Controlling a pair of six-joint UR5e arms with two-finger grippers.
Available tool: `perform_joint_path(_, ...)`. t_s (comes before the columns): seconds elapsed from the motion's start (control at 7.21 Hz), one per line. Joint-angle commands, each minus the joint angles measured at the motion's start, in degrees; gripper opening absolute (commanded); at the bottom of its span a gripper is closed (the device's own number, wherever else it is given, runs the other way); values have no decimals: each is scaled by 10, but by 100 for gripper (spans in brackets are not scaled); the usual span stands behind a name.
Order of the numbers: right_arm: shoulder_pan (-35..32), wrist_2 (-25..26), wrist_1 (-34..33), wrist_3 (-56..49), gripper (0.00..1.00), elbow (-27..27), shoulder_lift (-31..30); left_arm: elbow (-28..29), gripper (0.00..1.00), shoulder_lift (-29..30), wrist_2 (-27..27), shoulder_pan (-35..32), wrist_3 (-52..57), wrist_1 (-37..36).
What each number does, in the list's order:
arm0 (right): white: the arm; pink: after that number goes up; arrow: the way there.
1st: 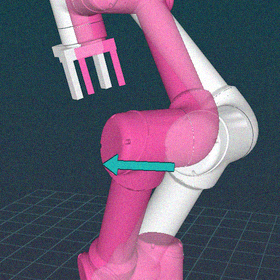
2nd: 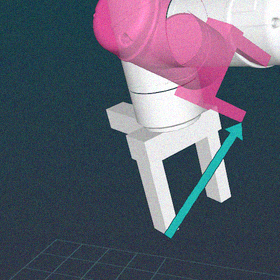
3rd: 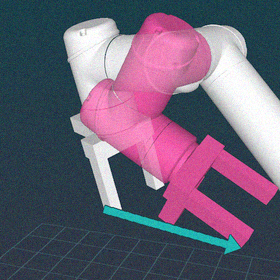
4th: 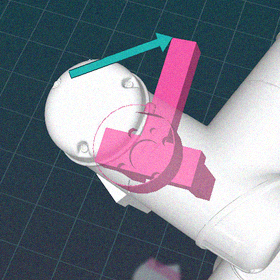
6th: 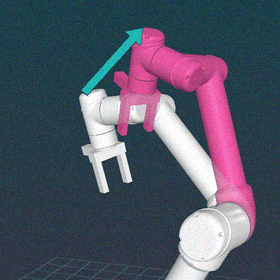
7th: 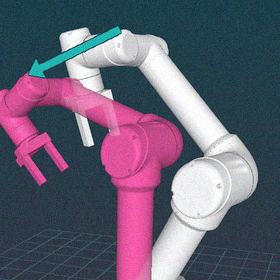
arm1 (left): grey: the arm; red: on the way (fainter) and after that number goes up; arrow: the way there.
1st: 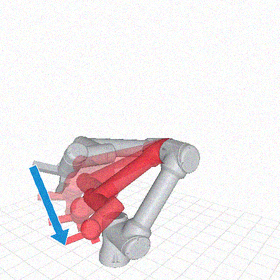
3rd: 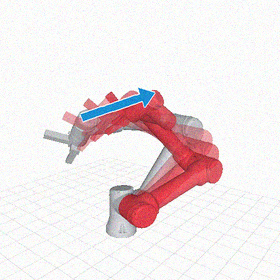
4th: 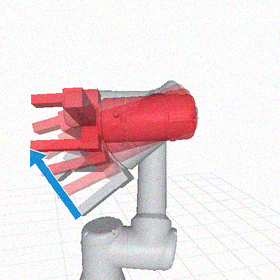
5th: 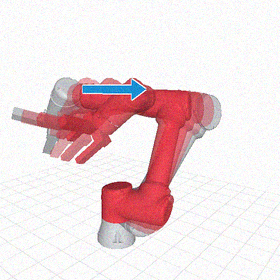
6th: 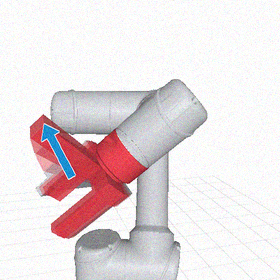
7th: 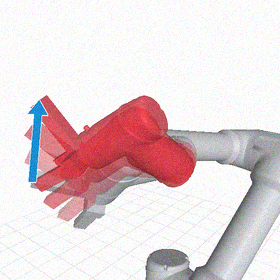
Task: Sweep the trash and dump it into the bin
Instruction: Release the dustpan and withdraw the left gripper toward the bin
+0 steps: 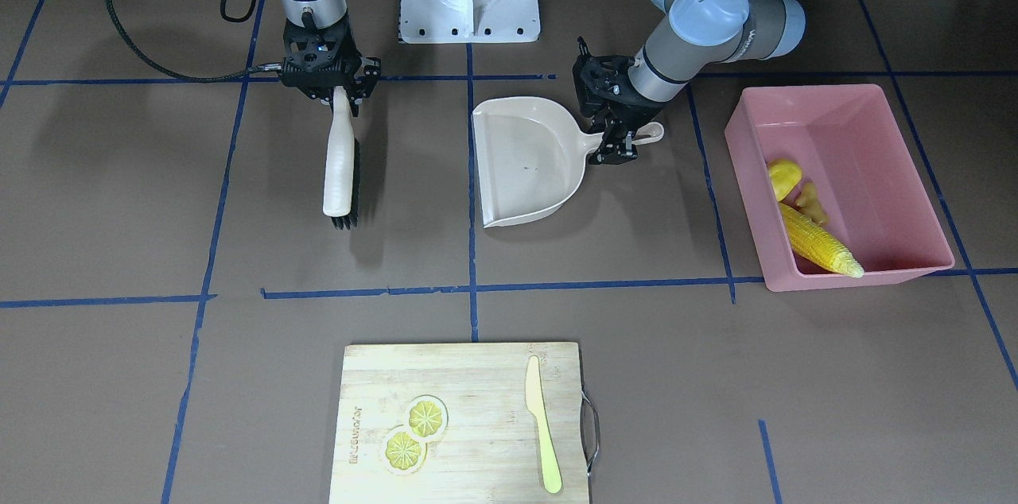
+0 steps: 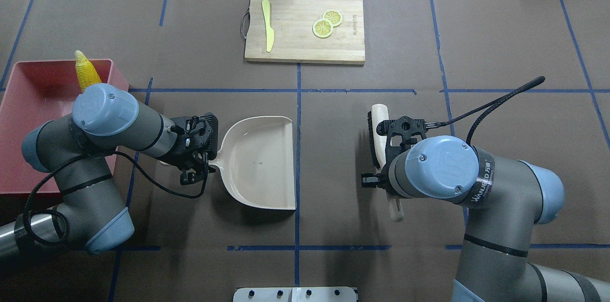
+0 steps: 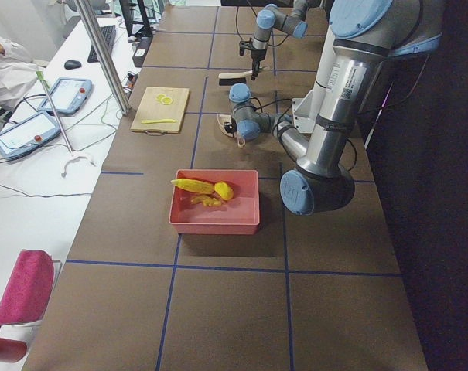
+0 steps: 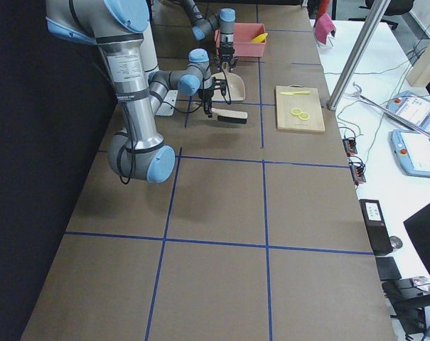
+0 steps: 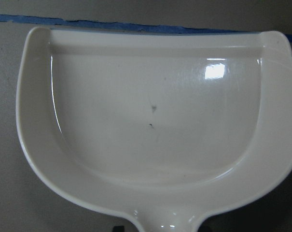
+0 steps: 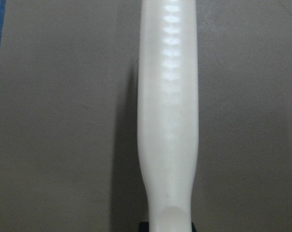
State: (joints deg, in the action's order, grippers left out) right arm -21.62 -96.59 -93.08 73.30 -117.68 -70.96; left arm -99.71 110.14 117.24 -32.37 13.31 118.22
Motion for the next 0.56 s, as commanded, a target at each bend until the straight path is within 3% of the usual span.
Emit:
perform_joint_path(0.0, 0, 0, 0, 0, 0, 0, 0, -7, 100, 2, -1, -1, -5, -1)
perform_joint_path(0.42, 0, 0, 0, -1, 0, 1, 0, -40, 100, -8, 11, -26, -16, -24)
